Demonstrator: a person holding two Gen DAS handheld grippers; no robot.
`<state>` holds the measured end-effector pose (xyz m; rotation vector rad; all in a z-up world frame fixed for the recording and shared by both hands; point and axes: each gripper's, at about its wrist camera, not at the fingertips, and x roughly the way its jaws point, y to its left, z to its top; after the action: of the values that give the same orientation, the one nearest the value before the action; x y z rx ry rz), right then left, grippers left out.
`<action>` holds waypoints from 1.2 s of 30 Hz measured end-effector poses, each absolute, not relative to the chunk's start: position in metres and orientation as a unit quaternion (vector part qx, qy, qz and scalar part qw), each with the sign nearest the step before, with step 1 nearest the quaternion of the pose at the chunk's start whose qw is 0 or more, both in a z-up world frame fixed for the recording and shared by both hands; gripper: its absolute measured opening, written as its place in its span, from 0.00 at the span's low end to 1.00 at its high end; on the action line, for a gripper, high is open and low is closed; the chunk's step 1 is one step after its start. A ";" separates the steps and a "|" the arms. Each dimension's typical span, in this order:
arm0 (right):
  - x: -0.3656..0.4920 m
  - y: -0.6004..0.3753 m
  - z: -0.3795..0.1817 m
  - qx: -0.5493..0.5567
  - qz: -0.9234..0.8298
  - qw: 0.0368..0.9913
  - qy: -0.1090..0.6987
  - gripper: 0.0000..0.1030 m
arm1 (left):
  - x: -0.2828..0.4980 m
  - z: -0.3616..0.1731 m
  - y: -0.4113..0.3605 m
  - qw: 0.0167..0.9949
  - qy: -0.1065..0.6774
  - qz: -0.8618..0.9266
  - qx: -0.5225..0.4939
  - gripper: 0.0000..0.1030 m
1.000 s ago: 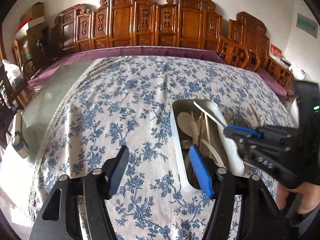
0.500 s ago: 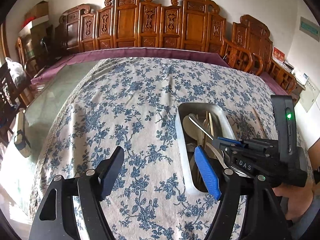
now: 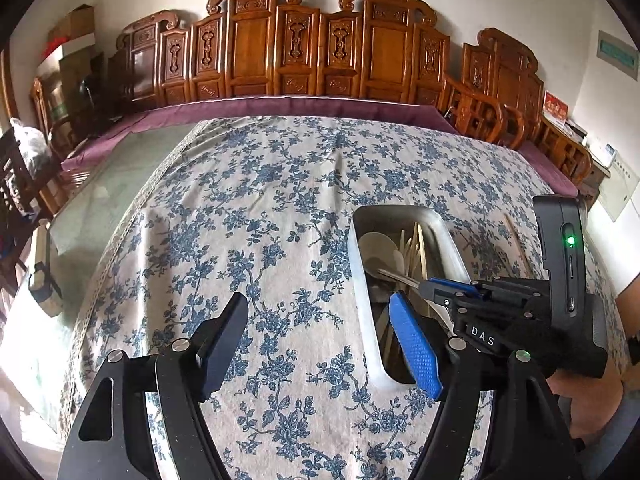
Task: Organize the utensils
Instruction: 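Lower the metal fork into the tray and open the right tool, then move the right tool toward the remaining chopstick and metal spoon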
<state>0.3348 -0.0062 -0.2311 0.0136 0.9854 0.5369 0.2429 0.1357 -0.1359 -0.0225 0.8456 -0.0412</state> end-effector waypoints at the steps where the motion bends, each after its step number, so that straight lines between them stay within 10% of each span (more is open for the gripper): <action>1: 0.335 -0.006 -0.230 0.006 0.253 0.848 0.466 0.08 | 0.243 -0.136 0.136 0.912 0.411 -0.020 -0.011 0.68; 25: 0.309 -0.058 -0.204 -0.011 0.265 0.870 0.416 0.09 | 0.236 -0.135 0.116 0.912 0.409 -0.037 0.003 0.70; 36: 0.292 -0.172 -0.199 -0.038 0.190 0.904 0.381 0.34 | 0.233 -0.128 0.055 0.914 0.396 -0.080 0.025 0.82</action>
<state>0.2923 -0.1725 -0.1989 -0.0783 0.7863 0.3929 0.2331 0.0547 -0.1281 0.0516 0.8154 -0.1638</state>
